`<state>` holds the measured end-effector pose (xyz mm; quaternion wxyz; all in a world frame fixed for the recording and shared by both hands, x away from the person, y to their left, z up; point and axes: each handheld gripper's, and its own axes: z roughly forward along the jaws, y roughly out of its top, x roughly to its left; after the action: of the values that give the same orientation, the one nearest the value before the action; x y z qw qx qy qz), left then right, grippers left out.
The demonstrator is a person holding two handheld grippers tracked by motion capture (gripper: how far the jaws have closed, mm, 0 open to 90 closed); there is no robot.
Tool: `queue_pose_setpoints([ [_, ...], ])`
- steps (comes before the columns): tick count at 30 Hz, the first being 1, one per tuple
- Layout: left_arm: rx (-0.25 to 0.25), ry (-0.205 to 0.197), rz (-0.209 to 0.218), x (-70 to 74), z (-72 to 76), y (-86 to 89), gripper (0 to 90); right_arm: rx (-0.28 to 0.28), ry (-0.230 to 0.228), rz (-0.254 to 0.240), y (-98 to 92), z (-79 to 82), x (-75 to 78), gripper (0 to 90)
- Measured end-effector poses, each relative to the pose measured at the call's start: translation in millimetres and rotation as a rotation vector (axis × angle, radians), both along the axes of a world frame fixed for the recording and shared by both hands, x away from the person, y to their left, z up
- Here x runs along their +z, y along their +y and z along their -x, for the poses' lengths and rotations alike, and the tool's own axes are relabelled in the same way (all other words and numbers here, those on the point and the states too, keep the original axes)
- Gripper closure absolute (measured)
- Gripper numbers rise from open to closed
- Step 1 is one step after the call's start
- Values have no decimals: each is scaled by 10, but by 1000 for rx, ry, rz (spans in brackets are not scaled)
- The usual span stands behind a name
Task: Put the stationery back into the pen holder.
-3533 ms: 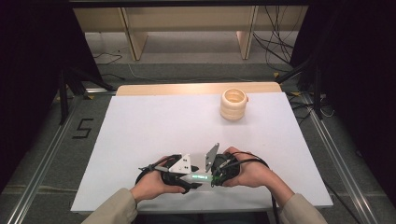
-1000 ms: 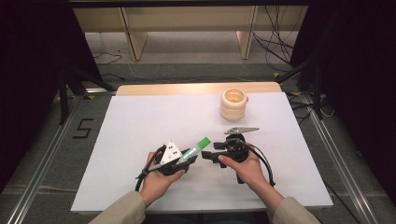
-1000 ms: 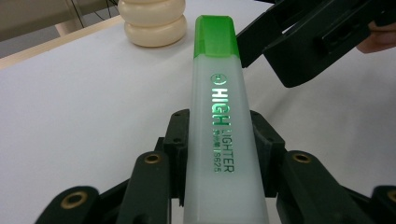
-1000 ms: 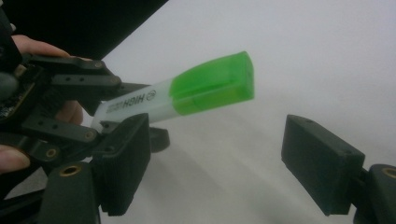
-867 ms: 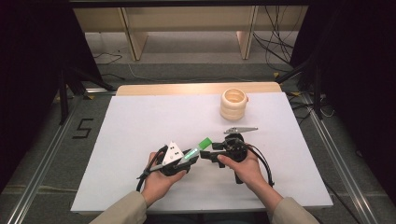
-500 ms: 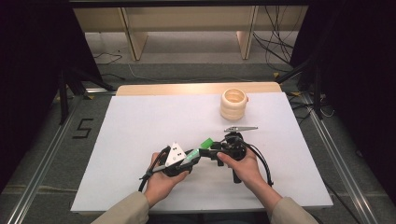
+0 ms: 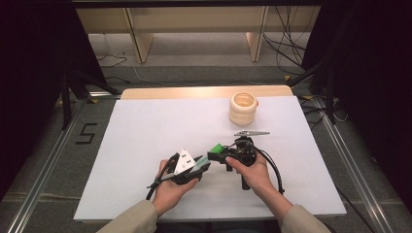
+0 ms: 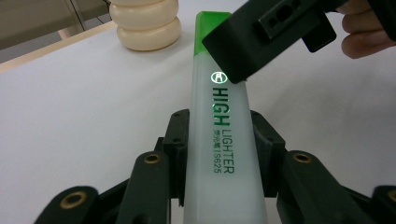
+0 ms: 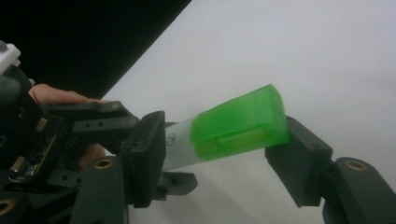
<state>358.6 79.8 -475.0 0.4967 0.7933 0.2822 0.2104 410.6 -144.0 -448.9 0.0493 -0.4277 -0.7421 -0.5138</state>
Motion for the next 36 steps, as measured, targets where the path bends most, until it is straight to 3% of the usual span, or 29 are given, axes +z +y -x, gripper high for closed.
queue_pose_setpoints([
  [10, -2, 3, -49, -38, -7, -15, 649, -4, -15, -67, -63, -4, 39, 592],
  [24, -6, 5, -81, -90, -28, -39, 645, 48, -28, -137, -58, 30, 88, 729],
  [27, -10, -4, -81, -85, -33, -40, 640, 54, -39, -129, -50, 47, 100, 747],
  [33, -6, -4, -82, -49, -37, -22, 533, 43, -66, -120, -64, 50, 126, 749],
  [35, -3, 11, -83, -27, -37, -1, 468, 36, -83, -116, -80, 49, 152, 750],
  [36, -4, 21, -82, -15, -39, 17, 388, 29, -99, -112, -100, 47, 184, 750],
])
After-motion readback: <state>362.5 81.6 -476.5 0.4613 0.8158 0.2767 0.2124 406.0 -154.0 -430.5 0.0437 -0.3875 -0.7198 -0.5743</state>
